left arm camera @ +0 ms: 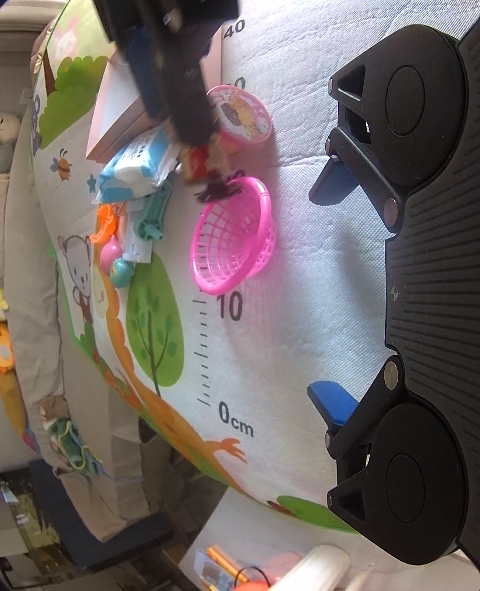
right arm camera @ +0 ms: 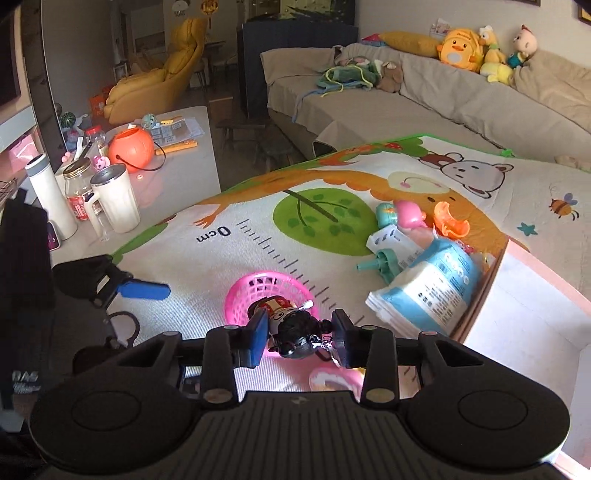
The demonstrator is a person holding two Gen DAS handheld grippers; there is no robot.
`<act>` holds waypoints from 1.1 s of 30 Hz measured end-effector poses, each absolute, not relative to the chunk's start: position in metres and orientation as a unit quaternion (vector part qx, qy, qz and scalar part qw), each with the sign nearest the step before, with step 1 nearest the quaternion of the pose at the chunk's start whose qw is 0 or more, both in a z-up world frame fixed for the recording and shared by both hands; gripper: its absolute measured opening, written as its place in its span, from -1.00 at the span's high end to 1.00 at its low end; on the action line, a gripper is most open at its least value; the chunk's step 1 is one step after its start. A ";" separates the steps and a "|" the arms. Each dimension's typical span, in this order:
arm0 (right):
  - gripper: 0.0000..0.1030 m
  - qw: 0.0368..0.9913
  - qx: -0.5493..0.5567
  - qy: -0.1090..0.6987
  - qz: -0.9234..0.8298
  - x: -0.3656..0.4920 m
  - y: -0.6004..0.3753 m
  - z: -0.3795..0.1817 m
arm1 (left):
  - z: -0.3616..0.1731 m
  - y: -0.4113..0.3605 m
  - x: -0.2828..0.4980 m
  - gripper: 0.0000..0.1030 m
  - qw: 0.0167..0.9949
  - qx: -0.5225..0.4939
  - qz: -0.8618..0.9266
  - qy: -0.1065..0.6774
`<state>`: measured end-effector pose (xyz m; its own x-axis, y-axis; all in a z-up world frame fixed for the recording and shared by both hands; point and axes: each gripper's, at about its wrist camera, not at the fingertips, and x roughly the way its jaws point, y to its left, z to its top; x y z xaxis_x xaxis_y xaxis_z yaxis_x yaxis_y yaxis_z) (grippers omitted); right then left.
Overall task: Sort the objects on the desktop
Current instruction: 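Grasp the small black-haired figurine from the pink basket net with the right gripper, then lift the figurine with the right gripper and carry it toward the pink box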
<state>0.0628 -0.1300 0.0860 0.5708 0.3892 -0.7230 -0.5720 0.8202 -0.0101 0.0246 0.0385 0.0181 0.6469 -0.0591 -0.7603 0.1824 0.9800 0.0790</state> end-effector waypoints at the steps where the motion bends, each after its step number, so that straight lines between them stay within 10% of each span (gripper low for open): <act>1: 0.29 0.874 -0.119 0.382 0.276 0.058 -0.135 0.086 | 0.018 0.039 0.025 -1.00 0.905 0.074 -0.063 0.415; 8: 0.21 0.854 -0.135 0.421 0.274 0.027 -0.151 0.063 | 0.018 0.041 0.024 -1.00 0.903 0.074 -0.052 0.420; 14: -0.47 0.886 -0.141 0.391 0.207 0.037 -0.152 0.062 | 0.019 0.031 0.017 -1.00 0.901 0.087 -0.066 0.421; 33: -0.47 0.913 -0.005 0.393 0.110 0.113 -0.234 0.097 | 0.025 -0.016 0.019 -1.00 0.899 0.103 -0.139 0.402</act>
